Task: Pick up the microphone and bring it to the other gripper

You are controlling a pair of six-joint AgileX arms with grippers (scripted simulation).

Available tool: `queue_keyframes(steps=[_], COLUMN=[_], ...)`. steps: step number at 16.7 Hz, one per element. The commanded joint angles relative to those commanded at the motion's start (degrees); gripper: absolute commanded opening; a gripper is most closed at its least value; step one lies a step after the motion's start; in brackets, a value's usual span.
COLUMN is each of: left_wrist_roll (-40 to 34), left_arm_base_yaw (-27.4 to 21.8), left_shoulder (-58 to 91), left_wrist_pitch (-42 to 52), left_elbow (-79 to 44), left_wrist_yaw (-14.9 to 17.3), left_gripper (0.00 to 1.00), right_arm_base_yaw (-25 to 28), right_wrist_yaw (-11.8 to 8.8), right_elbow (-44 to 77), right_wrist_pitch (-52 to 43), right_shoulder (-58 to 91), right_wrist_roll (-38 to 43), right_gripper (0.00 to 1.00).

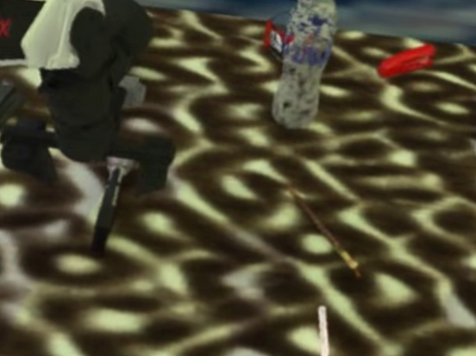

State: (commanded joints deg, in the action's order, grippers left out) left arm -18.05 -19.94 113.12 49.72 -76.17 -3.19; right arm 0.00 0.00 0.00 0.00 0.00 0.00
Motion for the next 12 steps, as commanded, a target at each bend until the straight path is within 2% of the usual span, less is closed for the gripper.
queue_keyframes(steps=[6,12], left_wrist_roll=[0.7,0.8], left_arm_base_yaw=[0.5,0.7], left_shoulder=[9.0,10.6], left_wrist_pitch=[-15.0,-17.1], left_elbow=[5.3,6.2], left_wrist_yaw=[0.1,0.1], left_gripper=[1.0,1.0], right_arm_base_yaw=[0.0,0.0], right_wrist_yaw=[0.0,0.0], right_elbow=[0.0,0.0], right_wrist_pitch=[0.0,0.0], right_shoulder=[0.0,0.0], right_wrist_roll=[0.0,0.0], right_gripper=[1.0,1.0])
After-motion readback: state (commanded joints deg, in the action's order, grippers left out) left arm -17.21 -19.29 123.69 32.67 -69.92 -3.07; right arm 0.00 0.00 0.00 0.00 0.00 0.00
